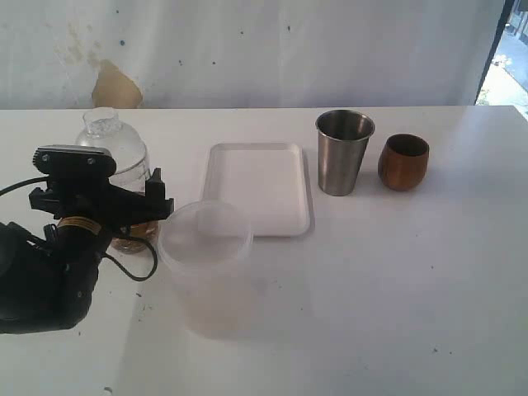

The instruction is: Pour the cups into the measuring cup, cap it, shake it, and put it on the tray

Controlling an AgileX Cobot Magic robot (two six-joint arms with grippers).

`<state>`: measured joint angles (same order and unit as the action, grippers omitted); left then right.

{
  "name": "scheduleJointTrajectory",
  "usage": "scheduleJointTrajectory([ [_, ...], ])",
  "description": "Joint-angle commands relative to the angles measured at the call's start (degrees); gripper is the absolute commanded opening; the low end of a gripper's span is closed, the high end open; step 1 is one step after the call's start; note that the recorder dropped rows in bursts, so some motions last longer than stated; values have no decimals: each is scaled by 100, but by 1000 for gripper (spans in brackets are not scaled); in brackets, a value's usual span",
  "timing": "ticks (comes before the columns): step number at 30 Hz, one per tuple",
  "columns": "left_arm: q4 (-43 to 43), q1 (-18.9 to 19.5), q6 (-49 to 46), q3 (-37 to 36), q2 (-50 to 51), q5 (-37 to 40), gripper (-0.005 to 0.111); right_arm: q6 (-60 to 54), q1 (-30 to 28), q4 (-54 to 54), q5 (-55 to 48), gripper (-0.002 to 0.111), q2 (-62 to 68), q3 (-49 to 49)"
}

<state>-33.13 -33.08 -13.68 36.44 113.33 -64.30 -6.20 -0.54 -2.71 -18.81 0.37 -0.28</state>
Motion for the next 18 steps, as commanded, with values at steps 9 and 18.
scheduleJointTrajectory([
  [9, -28, -17, -32, 22, 13, 92, 0, -35, -12, -13, 45, 0, -37, 28],
  [18, -53, -17, 227, 22, 13, 92, 0, -35, -12, -13, 45, 0, -37, 28],
])
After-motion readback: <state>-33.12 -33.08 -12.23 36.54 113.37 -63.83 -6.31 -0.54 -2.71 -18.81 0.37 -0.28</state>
